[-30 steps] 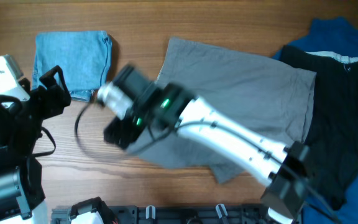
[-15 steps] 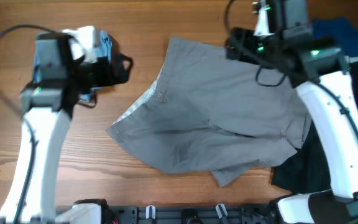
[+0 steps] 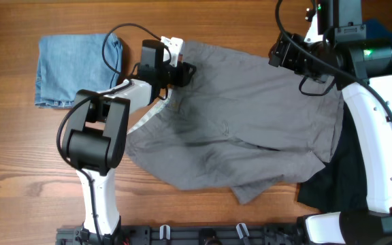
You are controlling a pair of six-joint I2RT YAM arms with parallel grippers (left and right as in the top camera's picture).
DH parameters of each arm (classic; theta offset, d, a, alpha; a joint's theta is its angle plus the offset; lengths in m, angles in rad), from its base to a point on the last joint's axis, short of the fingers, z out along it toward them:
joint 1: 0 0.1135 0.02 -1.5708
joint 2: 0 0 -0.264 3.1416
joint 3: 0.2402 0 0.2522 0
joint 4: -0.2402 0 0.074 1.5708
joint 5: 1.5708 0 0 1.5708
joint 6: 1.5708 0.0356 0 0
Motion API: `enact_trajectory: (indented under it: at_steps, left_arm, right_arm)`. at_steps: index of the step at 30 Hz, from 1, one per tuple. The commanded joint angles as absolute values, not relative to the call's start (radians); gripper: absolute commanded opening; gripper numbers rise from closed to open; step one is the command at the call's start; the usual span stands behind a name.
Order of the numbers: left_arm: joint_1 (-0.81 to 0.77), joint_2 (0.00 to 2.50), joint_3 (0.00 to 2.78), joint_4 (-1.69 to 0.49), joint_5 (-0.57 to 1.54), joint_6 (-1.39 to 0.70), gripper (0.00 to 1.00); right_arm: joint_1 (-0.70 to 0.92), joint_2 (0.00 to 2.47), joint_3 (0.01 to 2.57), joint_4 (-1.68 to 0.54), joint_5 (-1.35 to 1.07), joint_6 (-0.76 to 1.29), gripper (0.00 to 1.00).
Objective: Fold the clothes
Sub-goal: 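Lift the grey shorts and drag them left onto the table center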
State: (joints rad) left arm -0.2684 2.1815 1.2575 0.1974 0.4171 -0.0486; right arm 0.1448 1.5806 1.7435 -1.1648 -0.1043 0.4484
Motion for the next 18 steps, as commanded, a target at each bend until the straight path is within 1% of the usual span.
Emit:
enact_trajectory:
  at_steps: [1,3,4,5,6,8,10,13,15,17,18]
  left_arm:
    - [-0.275,2.246,1.263,0.219,0.415,-0.027,0.52]
    - [-0.289,2.281,1.263,0.213,0.423,-0.037,0.5]
    - [-0.297,2.284,1.263,0.198,0.422,-0.037,0.51]
    - [-0.297,2.283,1.264,0.2,0.418,-0.037,0.54]
    - [-0.294,2.283,1.264,0.231,0.419,-0.037,0.56]
    - [-0.289,2.283,1.264,0.265,0.418,-0.037,0.56]
    - [-0.274,2.261,1.264,0.266,0.419,-0.038,0.63]
    - [-0.213,2.181,1.264,0.266,0.419,-0.039,0.68]
    - [-0.184,2.173,1.264,0.257,0.419,-0.104,0.75]
    - [-0.178,2.188,1.264,0.217,0.418,-0.113,0.76]
    - [-0.179,2.205,1.263,0.205,0.418,-0.113,0.79]
  right_arm:
    - [0.143,1.568,1.754,-1.169,-0.101,0.444,0.85]
    - [0.143,1.568,1.754,-1.164,-0.1,0.444,0.85]
    - [0.143,1.568,1.754,-1.164,-0.101,0.444,0.85]
    - [0.143,1.568,1.754,-1.165,-0.1,0.444,0.85]
    - [0.143,1.568,1.754,-1.165,-0.1,0.443,0.85]
    - [0.143,1.568,1.754,-1.165,-0.1,0.443,0.85]
    - [0.143,1.568,1.754,-1.166,-0.1,0.416,0.85]
    - [0.143,1.568,1.754,-1.166,-0.1,0.393,0.85]
    - [0.143,1.568,1.754,-1.164,-0.1,0.393,0.85]
    - [0.143,1.568,1.754,-1.165,-0.1,0.392,0.85]
    - [0.143,1.568,1.754,-1.164,-0.1,0.393,0.85]
